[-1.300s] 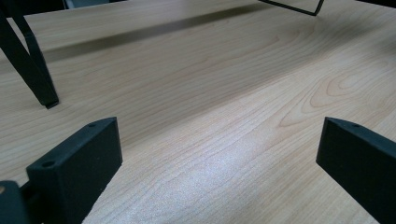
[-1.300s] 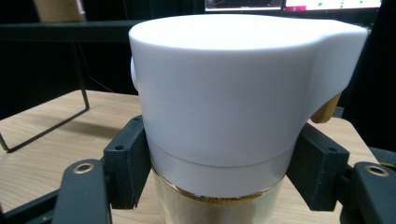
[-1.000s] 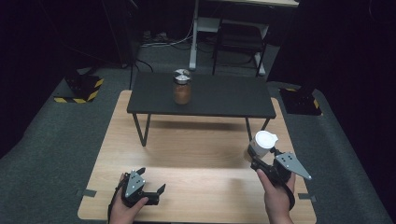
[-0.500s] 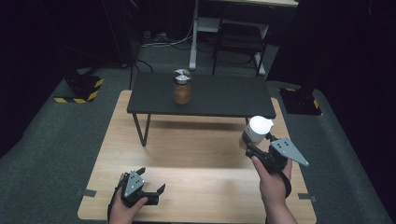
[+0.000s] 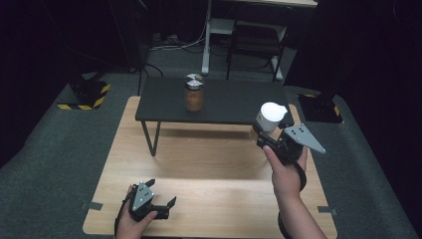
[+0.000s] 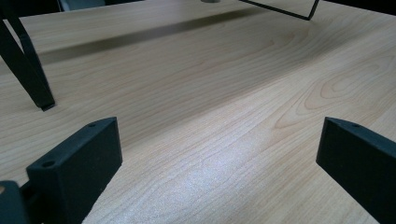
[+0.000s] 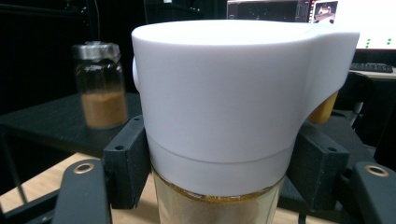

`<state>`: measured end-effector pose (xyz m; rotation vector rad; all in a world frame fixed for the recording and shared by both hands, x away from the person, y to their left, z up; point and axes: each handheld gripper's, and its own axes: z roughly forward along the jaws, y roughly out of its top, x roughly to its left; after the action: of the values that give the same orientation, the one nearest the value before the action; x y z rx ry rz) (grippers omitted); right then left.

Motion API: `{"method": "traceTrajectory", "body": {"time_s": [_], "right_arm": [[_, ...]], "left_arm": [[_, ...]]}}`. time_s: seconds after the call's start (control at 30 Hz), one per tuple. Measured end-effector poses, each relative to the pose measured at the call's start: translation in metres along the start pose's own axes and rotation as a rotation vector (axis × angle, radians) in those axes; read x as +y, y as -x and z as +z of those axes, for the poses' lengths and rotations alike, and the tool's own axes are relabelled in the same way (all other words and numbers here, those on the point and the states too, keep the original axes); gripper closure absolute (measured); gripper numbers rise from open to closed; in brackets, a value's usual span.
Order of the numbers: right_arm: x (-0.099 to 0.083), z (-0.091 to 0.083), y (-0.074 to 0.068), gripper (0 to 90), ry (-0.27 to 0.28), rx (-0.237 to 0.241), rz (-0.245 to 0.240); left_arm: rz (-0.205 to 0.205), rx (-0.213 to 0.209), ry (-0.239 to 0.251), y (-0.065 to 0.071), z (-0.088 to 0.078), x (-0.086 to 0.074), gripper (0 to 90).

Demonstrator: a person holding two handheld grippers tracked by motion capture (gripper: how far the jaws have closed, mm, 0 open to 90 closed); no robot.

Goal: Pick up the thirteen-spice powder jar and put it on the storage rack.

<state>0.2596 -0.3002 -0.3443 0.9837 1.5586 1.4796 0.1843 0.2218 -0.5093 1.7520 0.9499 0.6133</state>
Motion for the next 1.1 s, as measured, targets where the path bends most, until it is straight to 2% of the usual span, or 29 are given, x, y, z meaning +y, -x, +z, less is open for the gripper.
{"method": "traceTrajectory", "body": {"time_s": [0.4,0.43,0.83,1.1], "right_arm": [[0.022,0.041,-0.003,30.7,-0.011,-0.019,-0.020],[0.024,0.049,-0.003,30.7,-0.017,-0.023,-0.025],[0.034,0.089,-0.007,30.7,-0.055,-0.048,-0.027],[0.036,0.109,-0.008,30.7,-0.068,-0.051,-0.033]], "left_arm": [[-0.005,-0.004,0.003,-0.001,-0.001,-0.001,0.5],[-0.008,-0.005,0.004,-0.001,-0.001,-0.001,0.5],[-0.007,-0.009,0.006,-0.003,-0.003,-0.002,0.5],[-0.013,-0.012,0.009,-0.004,-0.003,-0.003,0.5]]}}
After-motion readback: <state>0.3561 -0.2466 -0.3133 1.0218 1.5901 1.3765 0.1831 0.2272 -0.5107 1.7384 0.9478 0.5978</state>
